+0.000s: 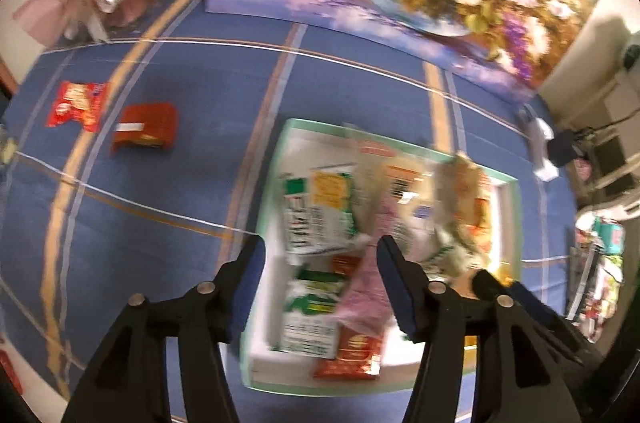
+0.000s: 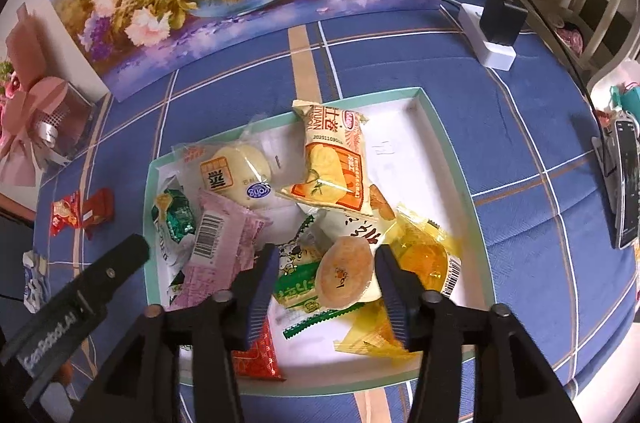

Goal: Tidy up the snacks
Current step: 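Withdraw both tools toward the red snack packet and red wafer box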

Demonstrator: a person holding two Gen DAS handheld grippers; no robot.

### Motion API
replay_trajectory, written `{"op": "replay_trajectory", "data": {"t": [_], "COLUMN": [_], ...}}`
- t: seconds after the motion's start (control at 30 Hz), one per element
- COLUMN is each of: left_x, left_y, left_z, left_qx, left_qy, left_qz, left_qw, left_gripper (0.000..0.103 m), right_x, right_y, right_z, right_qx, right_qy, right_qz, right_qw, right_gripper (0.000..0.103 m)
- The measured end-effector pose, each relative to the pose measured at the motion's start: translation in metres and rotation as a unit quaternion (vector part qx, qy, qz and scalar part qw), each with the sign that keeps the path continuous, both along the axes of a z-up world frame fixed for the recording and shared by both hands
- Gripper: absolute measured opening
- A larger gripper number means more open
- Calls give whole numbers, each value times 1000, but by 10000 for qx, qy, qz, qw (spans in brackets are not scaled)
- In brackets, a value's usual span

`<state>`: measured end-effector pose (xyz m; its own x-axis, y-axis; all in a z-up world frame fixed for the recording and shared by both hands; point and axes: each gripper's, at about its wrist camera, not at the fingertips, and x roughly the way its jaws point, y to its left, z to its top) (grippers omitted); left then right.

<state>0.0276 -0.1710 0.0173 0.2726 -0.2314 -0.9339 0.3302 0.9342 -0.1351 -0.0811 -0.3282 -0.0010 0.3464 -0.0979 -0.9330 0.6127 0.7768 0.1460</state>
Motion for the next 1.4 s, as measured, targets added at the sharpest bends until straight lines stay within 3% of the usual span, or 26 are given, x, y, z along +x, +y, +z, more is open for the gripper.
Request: {"op": "replay_trajectory", "data": {"t": [0.1,0.17,0.3,0.57,0.67,1.03,1.4], "left_x": [3,5,10,10,11,19,42], "left_y": [6,11,16,20,22,38,104], "left_z": [-2,-4,-8,-9,-9,-1,8], "left_qx": [503,711,896,1097,1085,1019,1529], "left_qy": [-301,-408,-492,-613,-625,-656,-763], "left_qz": [140,212,319,390,420,601,1129], "left_qw": [9982,9964,9943,9913,9912,9908,9788], "left_gripper": [65,78,86,87,97,97,97], "right_x": [2,3,6,7,7,11,33], "right_y": [3,4,8,10,9,15,67], "right_z": [-1,-2,-2,-1,0,4,10], "right_qx": [-52,-87,-184,-242,-249,-260,94], "right_qy": [30,38,26,-57,-106,-184,-494], "right_qz": [53,105,185,195,178,241,799], "right_qw": [10000,9999,9997,9995,9995,9992,9955], "right_gripper": [65,71,79,102,103,103,103]}}
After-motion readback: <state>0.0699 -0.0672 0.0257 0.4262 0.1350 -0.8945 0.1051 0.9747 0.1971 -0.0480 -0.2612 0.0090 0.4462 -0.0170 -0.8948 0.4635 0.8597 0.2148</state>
